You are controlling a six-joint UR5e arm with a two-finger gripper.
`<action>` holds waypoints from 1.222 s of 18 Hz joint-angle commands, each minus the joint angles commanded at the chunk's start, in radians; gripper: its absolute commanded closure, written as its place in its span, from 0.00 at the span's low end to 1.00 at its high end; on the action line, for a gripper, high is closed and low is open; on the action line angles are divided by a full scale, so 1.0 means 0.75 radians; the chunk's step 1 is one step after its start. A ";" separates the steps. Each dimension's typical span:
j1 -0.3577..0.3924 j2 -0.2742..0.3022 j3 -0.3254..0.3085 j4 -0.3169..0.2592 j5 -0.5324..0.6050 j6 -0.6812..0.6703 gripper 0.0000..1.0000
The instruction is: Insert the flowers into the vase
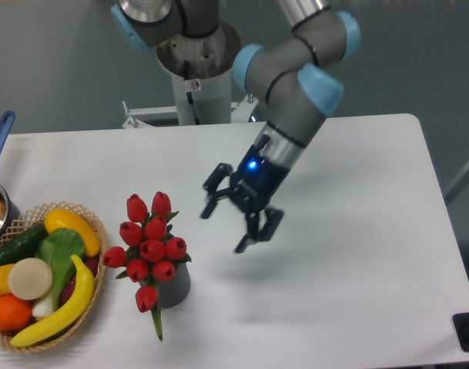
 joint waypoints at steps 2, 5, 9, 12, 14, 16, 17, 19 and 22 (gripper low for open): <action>0.059 0.084 0.004 -0.033 0.051 0.000 0.00; 0.107 0.176 0.018 -0.145 0.204 0.022 0.00; 0.127 0.231 0.018 -0.210 0.323 0.143 0.00; 0.217 0.274 0.027 -0.351 0.336 0.323 0.00; 0.294 0.311 0.025 -0.425 0.336 0.466 0.00; 0.348 0.322 0.033 -0.495 0.336 0.609 0.00; 0.356 0.330 0.043 -0.513 0.336 0.644 0.00; 0.364 0.338 0.047 -0.528 0.338 0.659 0.00; 0.370 0.340 0.047 -0.526 0.336 0.659 0.00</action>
